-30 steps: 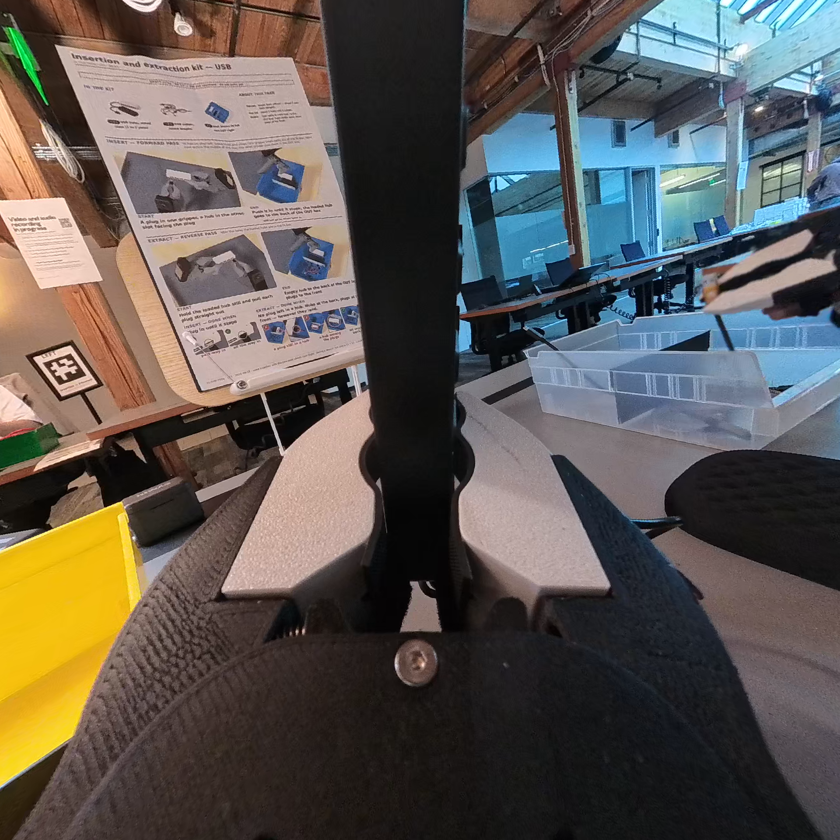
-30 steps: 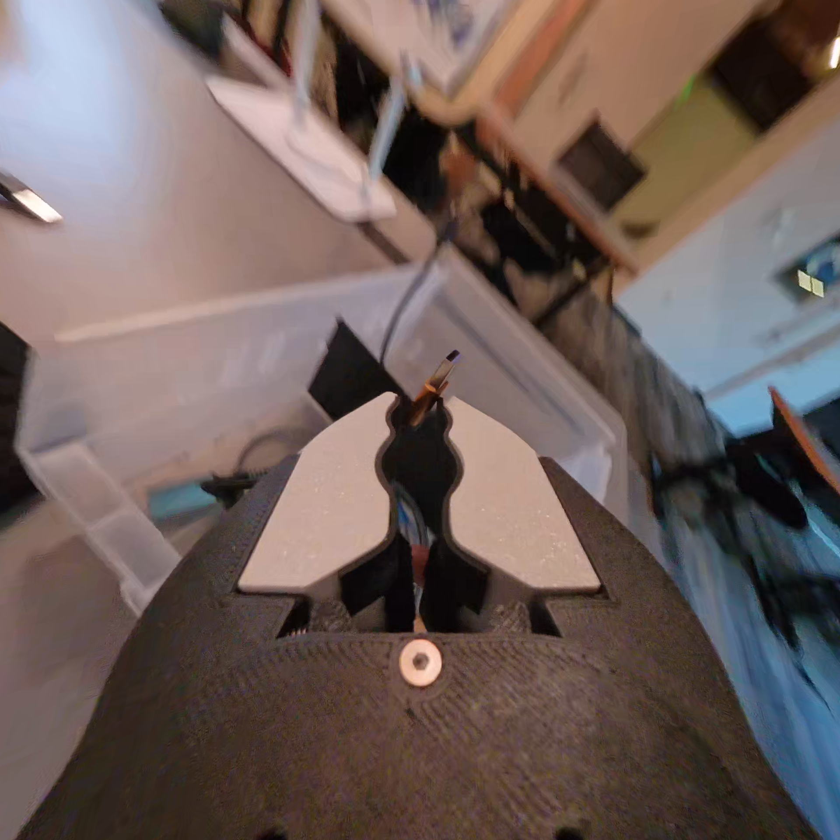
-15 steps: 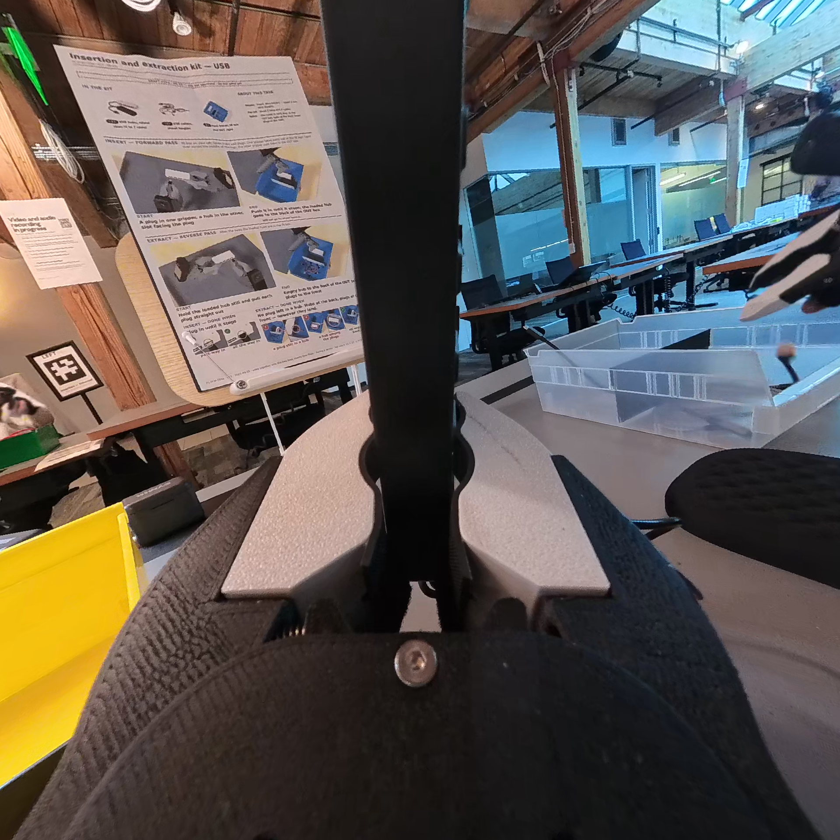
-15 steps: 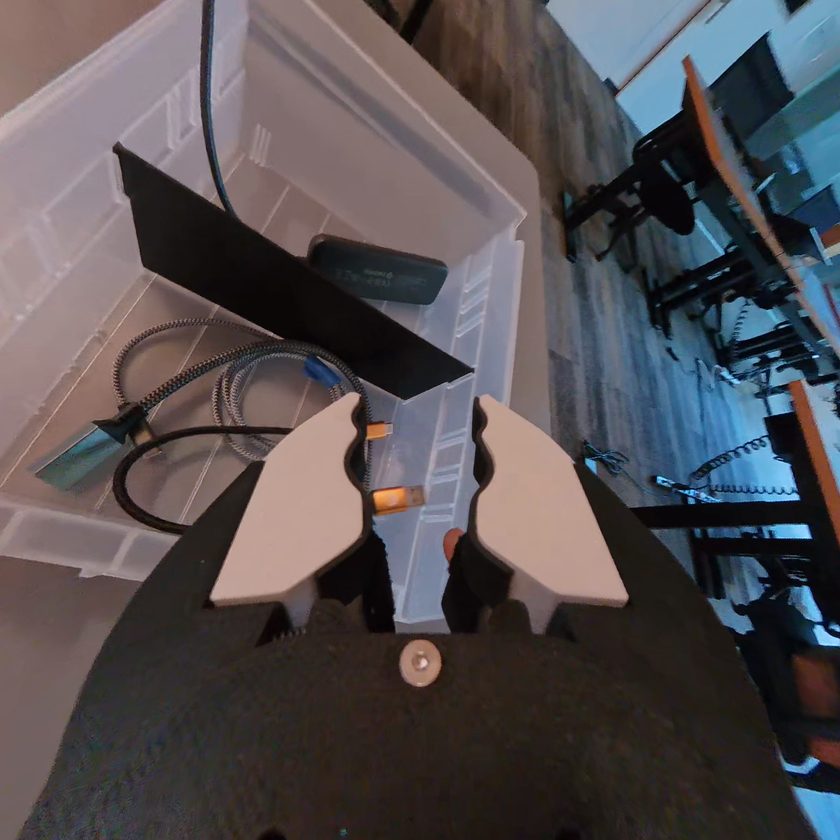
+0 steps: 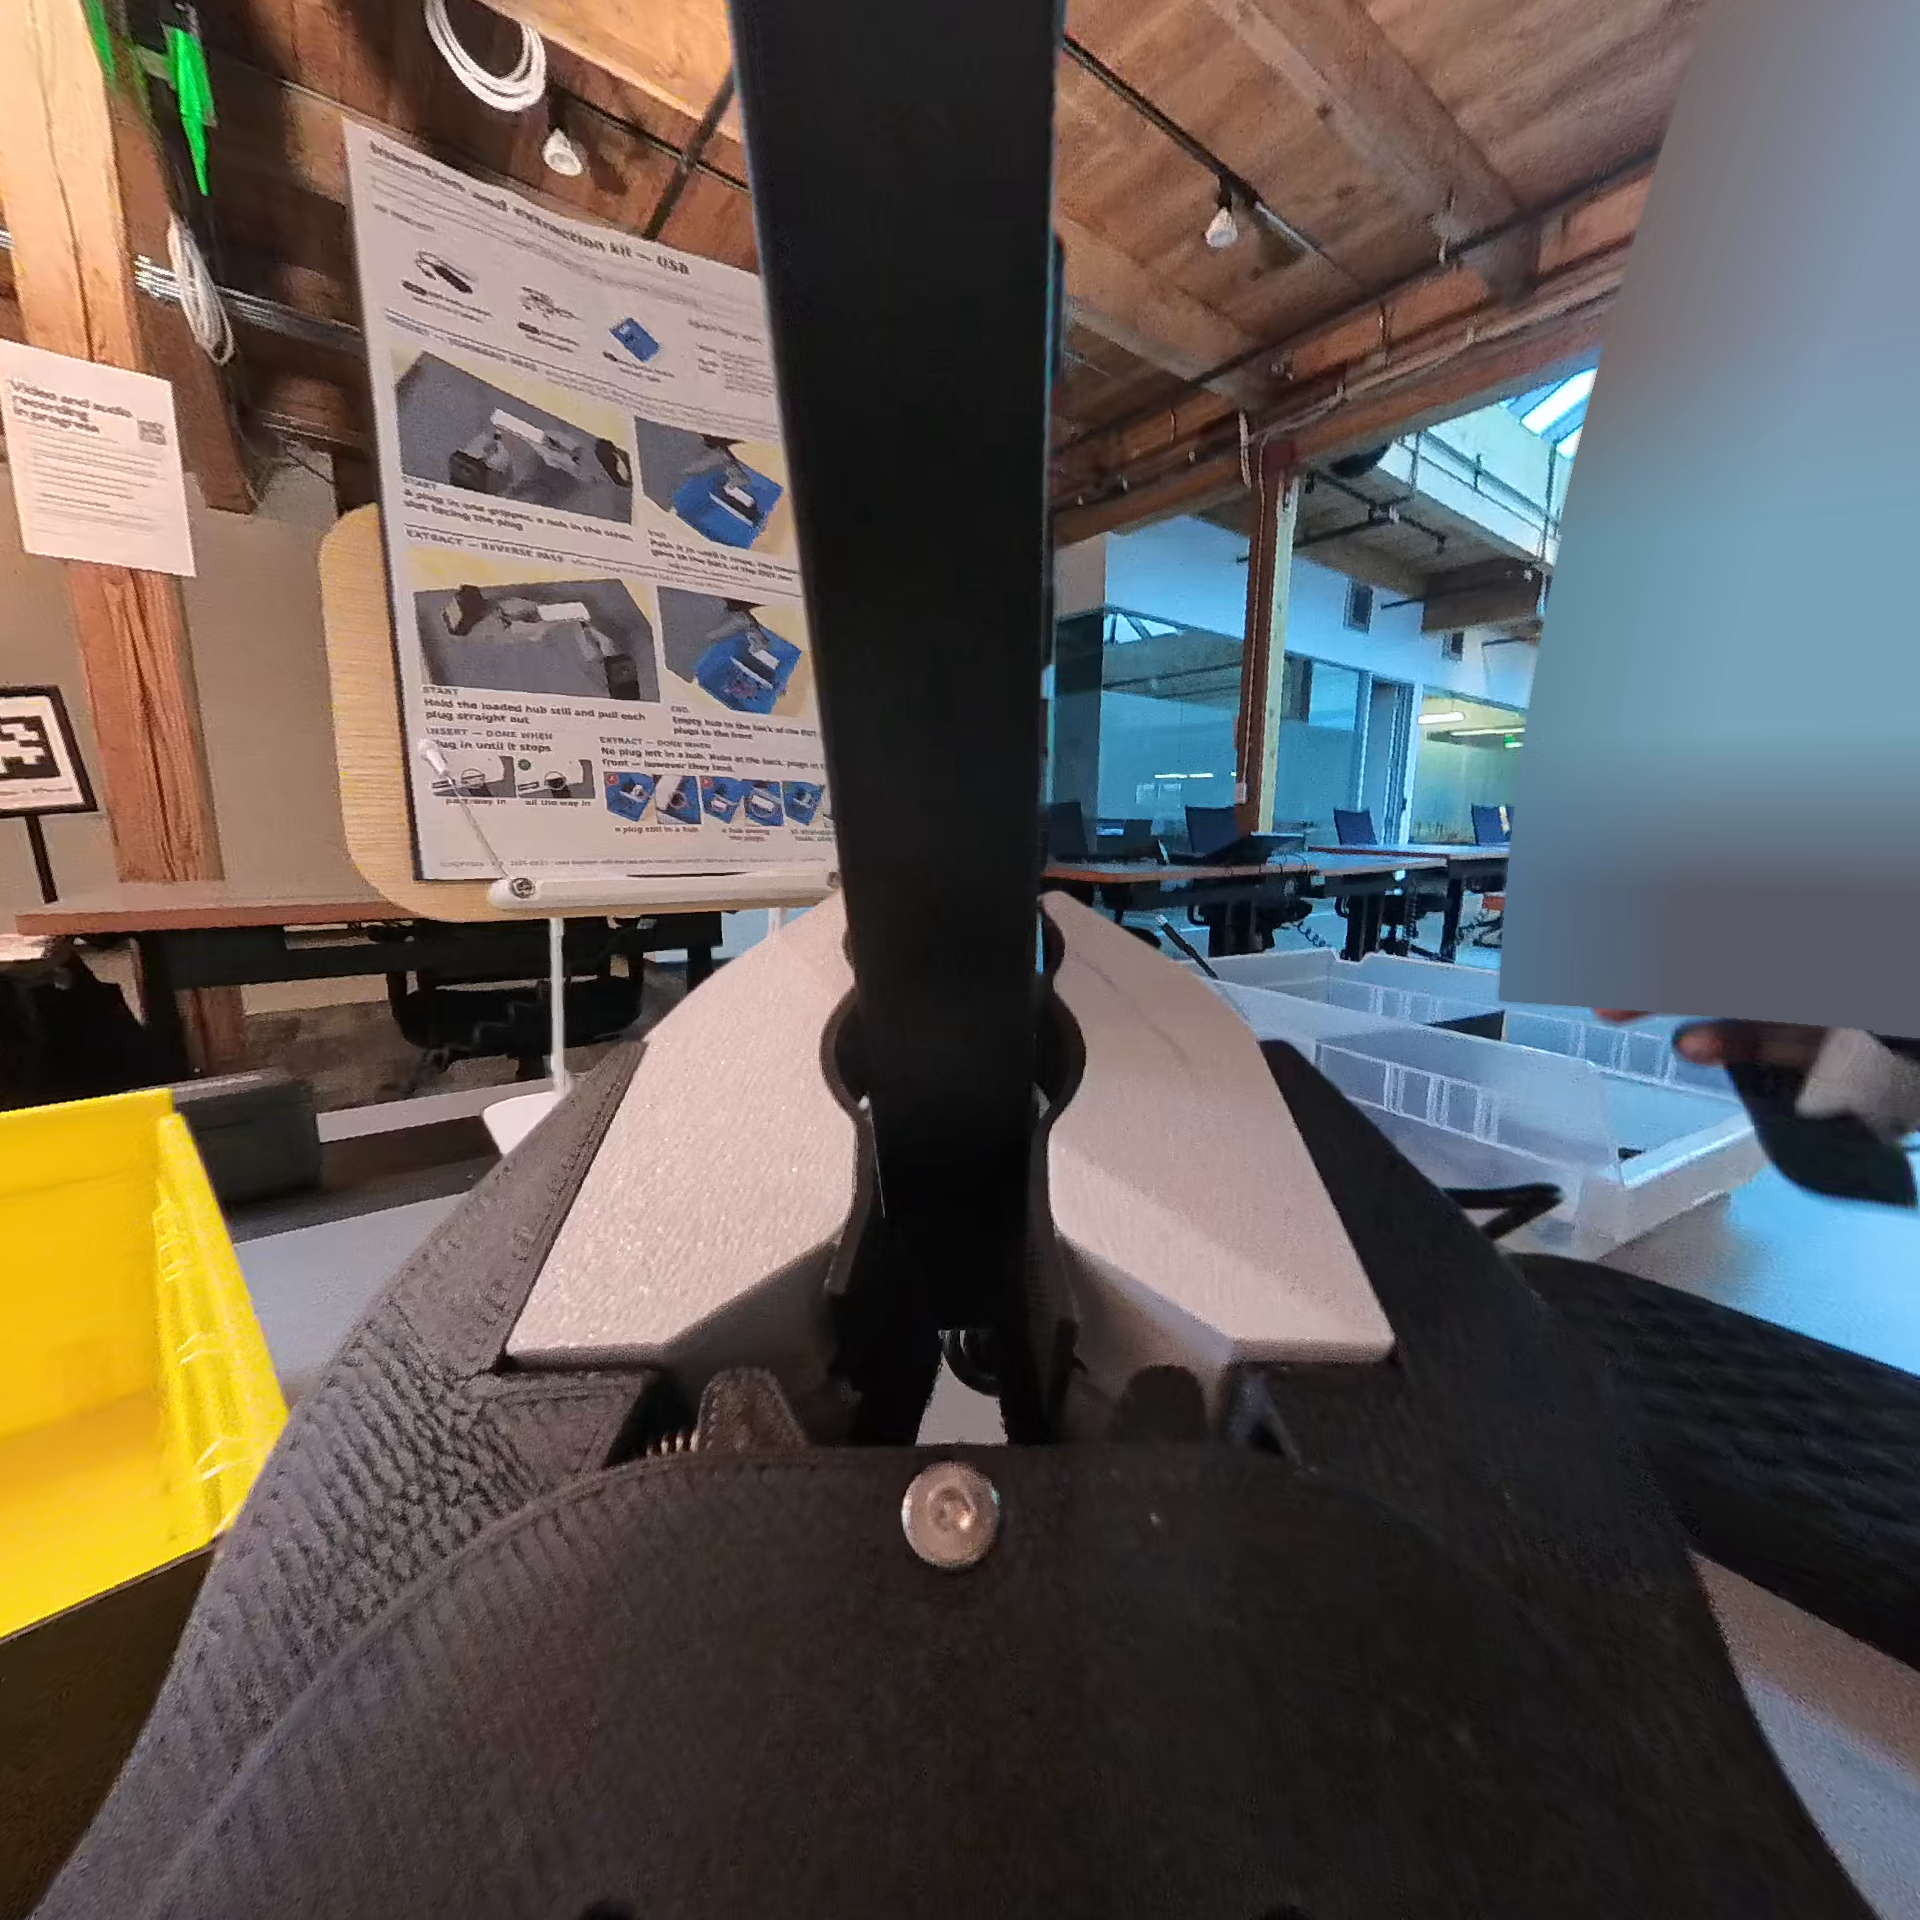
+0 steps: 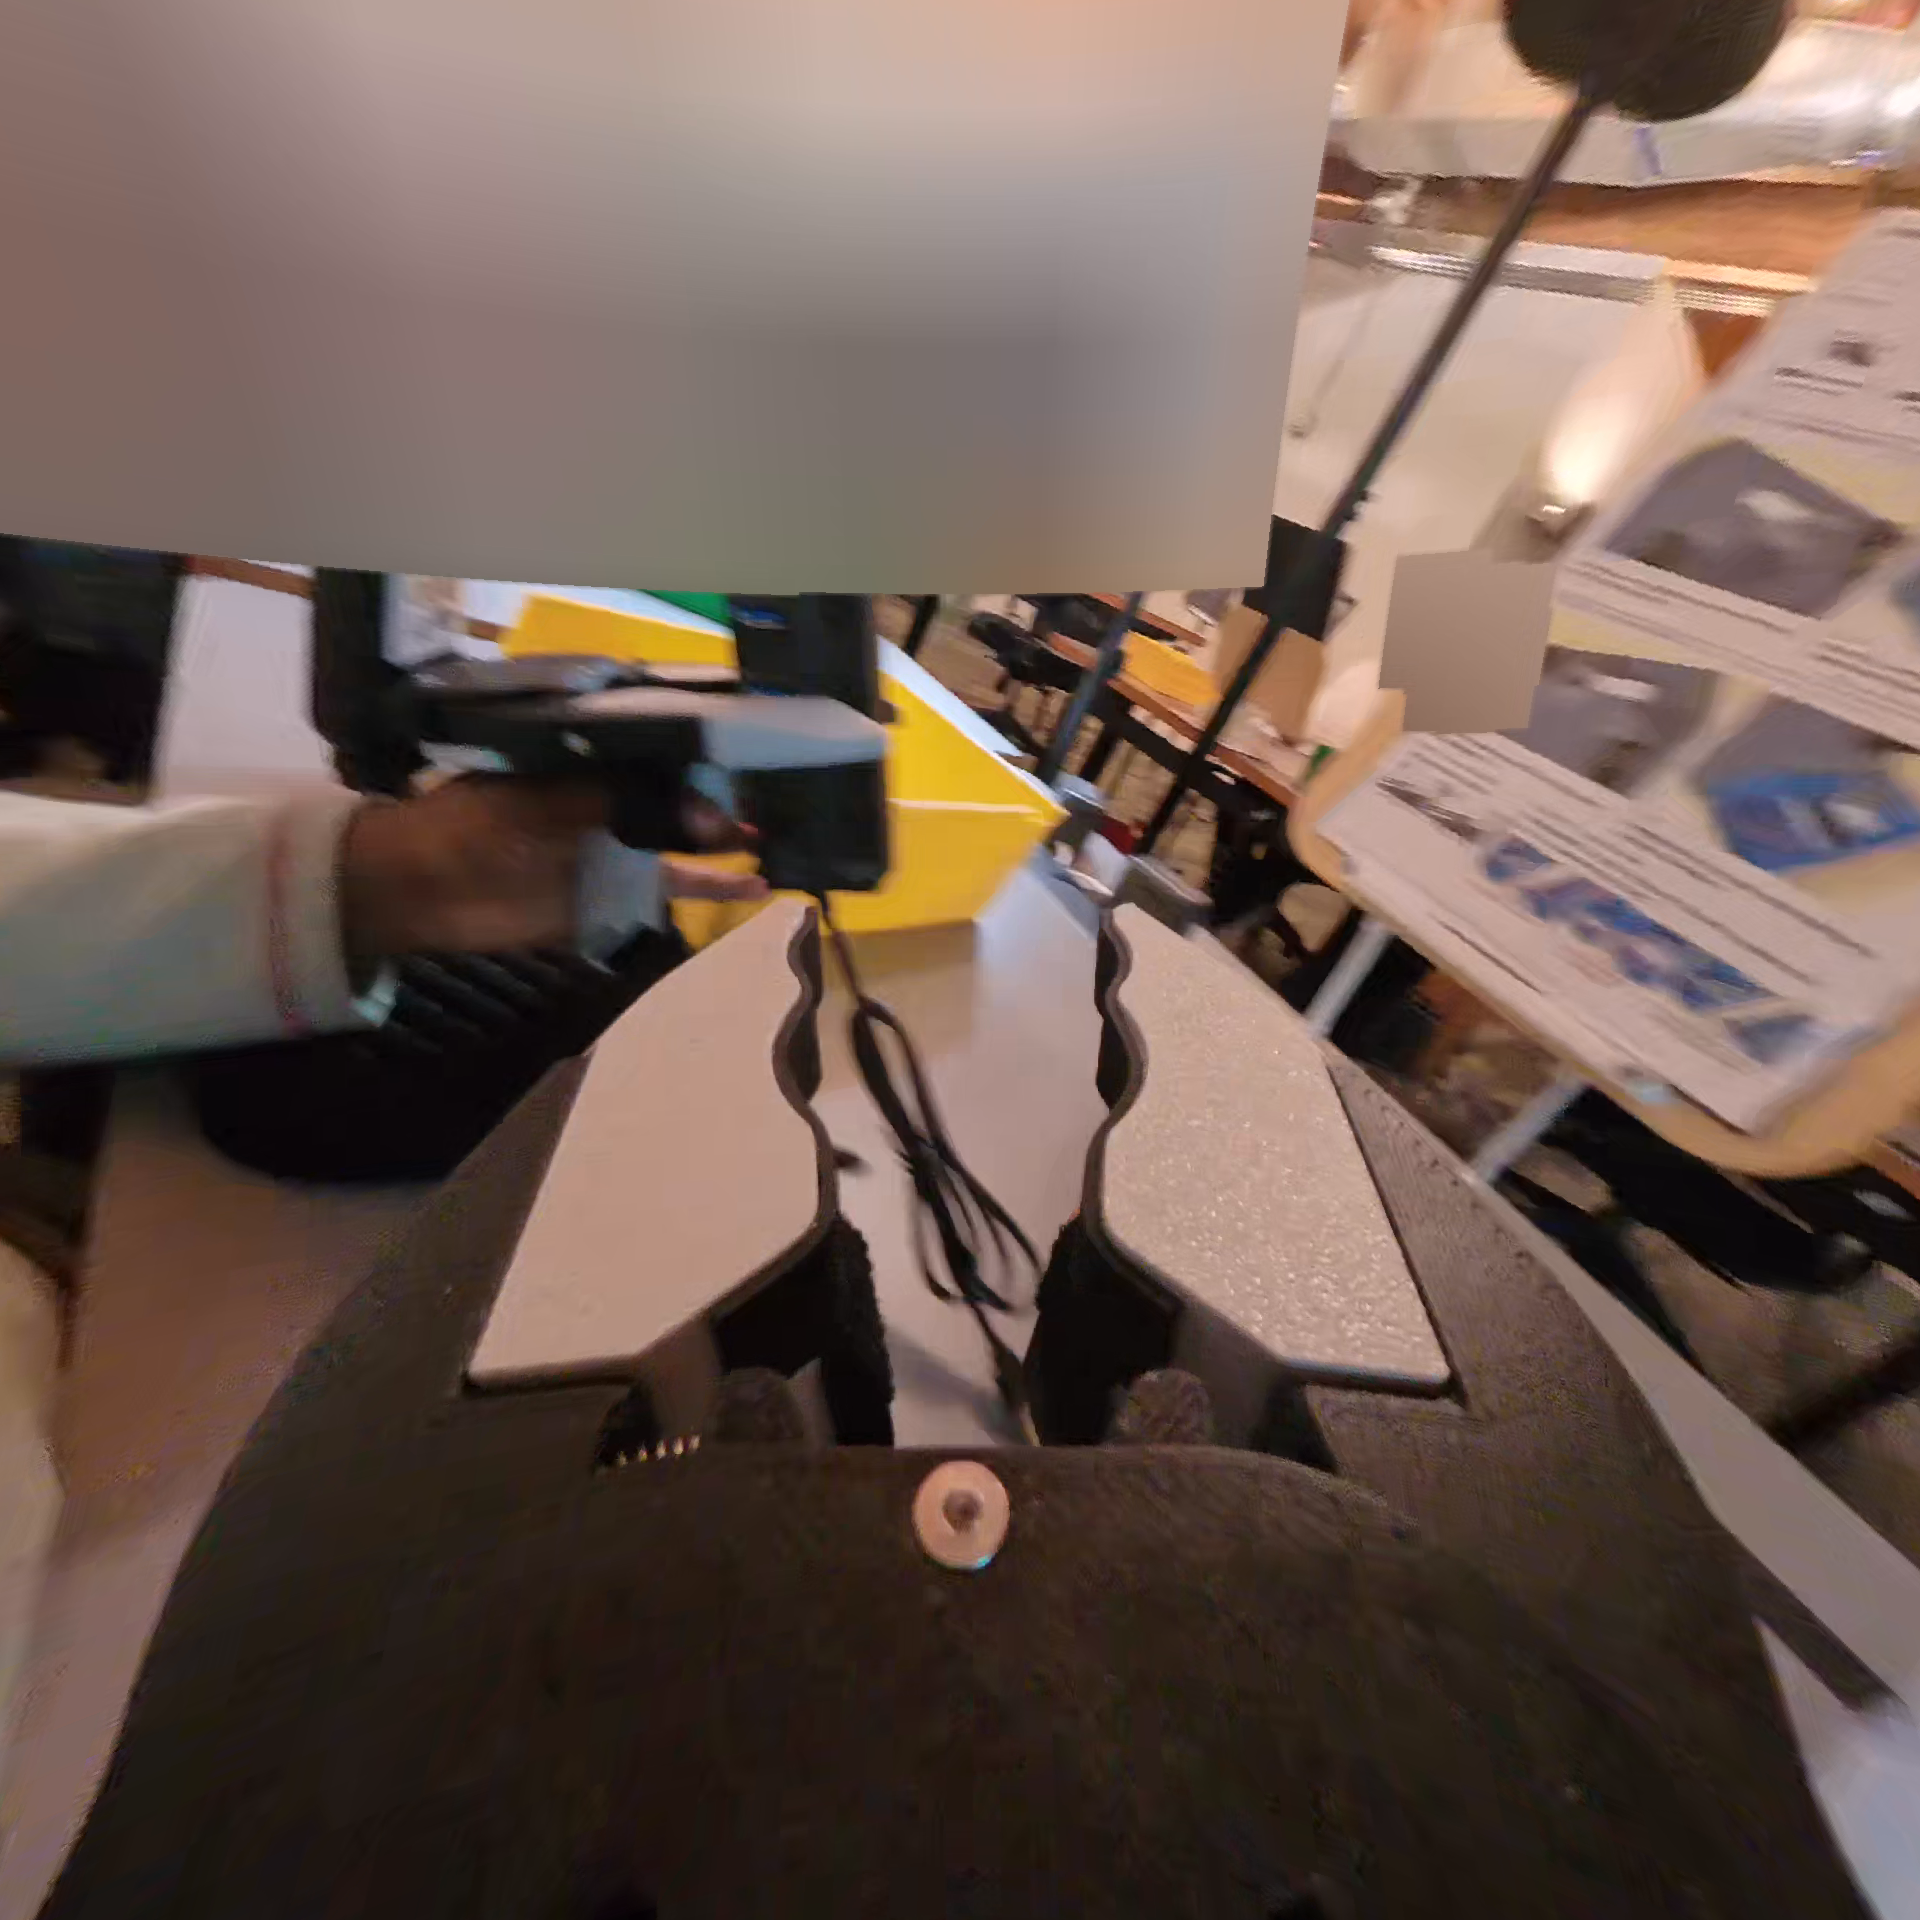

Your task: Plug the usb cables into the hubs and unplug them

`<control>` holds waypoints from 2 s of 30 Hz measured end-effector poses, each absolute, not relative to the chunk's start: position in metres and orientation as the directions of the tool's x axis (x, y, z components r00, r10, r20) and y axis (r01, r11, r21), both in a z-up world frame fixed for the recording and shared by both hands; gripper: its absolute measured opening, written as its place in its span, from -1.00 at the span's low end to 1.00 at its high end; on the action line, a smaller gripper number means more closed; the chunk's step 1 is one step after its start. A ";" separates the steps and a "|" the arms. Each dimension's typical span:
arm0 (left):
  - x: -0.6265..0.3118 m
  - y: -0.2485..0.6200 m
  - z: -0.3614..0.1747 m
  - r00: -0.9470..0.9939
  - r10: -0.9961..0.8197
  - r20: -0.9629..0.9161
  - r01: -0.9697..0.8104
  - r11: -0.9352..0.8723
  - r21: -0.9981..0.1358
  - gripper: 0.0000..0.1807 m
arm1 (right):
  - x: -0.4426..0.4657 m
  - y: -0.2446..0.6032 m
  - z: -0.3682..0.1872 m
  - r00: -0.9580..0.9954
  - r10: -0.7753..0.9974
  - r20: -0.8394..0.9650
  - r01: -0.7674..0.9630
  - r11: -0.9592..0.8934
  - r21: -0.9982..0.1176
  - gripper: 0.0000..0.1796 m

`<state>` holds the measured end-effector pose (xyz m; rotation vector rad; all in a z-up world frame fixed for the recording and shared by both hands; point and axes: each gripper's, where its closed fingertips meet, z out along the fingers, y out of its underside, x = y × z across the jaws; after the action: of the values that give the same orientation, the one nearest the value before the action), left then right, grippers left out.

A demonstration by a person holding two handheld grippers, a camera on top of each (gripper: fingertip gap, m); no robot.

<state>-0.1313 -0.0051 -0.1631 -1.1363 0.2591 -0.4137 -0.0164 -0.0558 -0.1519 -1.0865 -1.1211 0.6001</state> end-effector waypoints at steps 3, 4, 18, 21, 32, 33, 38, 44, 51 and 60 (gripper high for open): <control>-0.133 -0.009 -0.160 0.906 -0.423 -0.012 0.169 0.389 -0.906 -0.70 | -0.075 -0.071 -0.173 0.320 0.821 0.472 0.178 0.437 -0.882 -0.46; -0.133 -0.010 -0.159 0.910 -0.414 -0.021 0.160 0.399 -0.903 -0.71 | -0.088 -0.066 -0.183 0.324 0.785 0.527 0.256 0.464 -0.848 -0.46; -0.129 -0.018 -0.152 0.888 -0.460 0.011 0.227 0.419 -0.879 -0.71 | -0.136 -0.049 -0.202 0.323 0.768 0.553 0.297 0.473 -0.830 -0.82; -0.131 -0.016 -0.153 0.884 -0.467 0.021 0.237 0.409 -0.881 -0.70 | -0.136 -0.048 -0.202 0.327 0.747 0.580 0.301 0.499 -0.813 -0.82; -0.199 -0.017 -0.143 0.986 -0.164 0.030 0.112 0.518 -0.848 -0.71 | -0.102 -0.060 -0.186 0.439 0.684 0.582 0.237 0.537 -0.810 -0.83; -0.203 -0.019 -0.141 0.966 -0.244 0.086 0.204 0.517 -0.831 -0.71 | -0.092 -0.059 -0.184 0.451 0.686 0.571 0.228 0.530 -0.817 -0.83; -0.156 -0.032 -0.134 0.919 -0.384 -0.086 0.160 0.564 -0.810 -0.71 | -0.049 -0.049 -0.166 0.514 0.718 0.470 0.127 0.478 -0.869 -0.83; -0.133 -0.033 -0.139 0.890 -0.426 -0.164 0.116 0.558 -0.822 -0.71 | 0.008 -0.046 -0.117 0.581 0.743 0.332 -0.080 0.458 -0.886 -0.83; -0.139 -0.030 -0.140 0.900 -0.417 -0.128 0.134 0.544 -0.828 -0.71 | 0.099 -0.025 -0.062 0.724 0.622 0.298 -0.113 0.532 -0.839 -0.83; -0.137 -0.027 -0.144 0.903 -0.408 -0.136 0.111 0.526 -0.843 -0.71 | 0.187 0.005 -0.049 0.846 0.489 0.212 -0.093 0.528 -0.844 -0.83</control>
<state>-0.1370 -0.0268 -0.1444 -0.9712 0.3371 -0.3178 0.1866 0.0050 -0.0493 -0.9586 -0.4596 0.3630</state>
